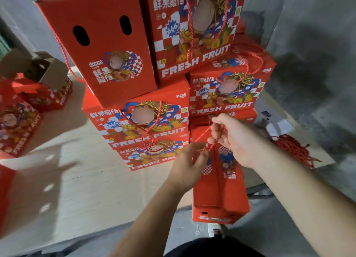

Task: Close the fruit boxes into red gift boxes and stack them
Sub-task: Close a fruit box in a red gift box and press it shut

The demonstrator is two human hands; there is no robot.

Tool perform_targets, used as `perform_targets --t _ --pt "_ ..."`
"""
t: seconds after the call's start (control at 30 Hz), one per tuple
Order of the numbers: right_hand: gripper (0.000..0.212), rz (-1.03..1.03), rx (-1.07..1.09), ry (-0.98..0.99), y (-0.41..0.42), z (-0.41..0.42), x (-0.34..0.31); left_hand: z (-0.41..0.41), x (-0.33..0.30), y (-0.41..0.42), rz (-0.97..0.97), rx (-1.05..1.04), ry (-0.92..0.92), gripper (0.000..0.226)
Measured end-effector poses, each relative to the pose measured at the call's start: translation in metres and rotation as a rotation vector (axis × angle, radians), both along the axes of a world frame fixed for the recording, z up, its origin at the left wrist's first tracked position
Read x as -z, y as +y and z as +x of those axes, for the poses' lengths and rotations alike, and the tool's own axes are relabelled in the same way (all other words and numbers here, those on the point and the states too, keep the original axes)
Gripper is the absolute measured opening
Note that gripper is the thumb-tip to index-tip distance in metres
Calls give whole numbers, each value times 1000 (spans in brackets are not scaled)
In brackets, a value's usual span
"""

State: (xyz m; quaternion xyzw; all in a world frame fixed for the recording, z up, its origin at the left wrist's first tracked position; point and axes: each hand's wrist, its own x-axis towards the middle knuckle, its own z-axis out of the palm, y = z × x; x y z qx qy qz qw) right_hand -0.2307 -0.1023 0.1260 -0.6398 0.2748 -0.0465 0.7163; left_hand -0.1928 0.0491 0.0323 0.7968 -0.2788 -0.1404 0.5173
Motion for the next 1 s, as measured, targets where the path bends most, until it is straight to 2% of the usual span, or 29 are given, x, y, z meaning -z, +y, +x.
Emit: perform_targets --t 0.03,0.1,0.17,0.23,0.3,0.4,0.47,0.53,0.6,0.67,0.8,1.0 --pt "31 -12 -18 14 0 0 -2 -1 4 -1 -22 19 99 30" --pt "34 13 14 -25 -5 0 -3 -3 8 -1 -80 47 161 34" --pt "35 31 75 -103 -9 -1 -1 -3 9 -1 -101 81 91 25" --pt "34 -7 49 -131 -5 -3 5 -2 19 -5 -43 141 -19 21" --pt "27 -83 -17 -97 -3 -8 14 -2 37 -9 99 184 -105 35" --pt "26 -205 18 -55 -20 -17 30 -13 61 -15 227 159 -125 66" --pt "34 -380 74 25 -36 -28 47 -26 68 -22 238 13 -22 91" --pt "44 -513 132 189 -50 -49 75 -35 69 -31 117 -185 285 102" --pt "62 -381 123 370 -44 -70 108 -38 69 -31 -133 -229 627 82" --pt "59 -160 48 442 -37 -89 130 -43 67 -35 -320 -199 812 57" --pt "33 -157 50 309 -36 -100 138 -52 56 -47 -425 -204 870 57" --pt "37 -137 -17 176 -67 -121 112 -66 23 -70 -401 -240 834 48"
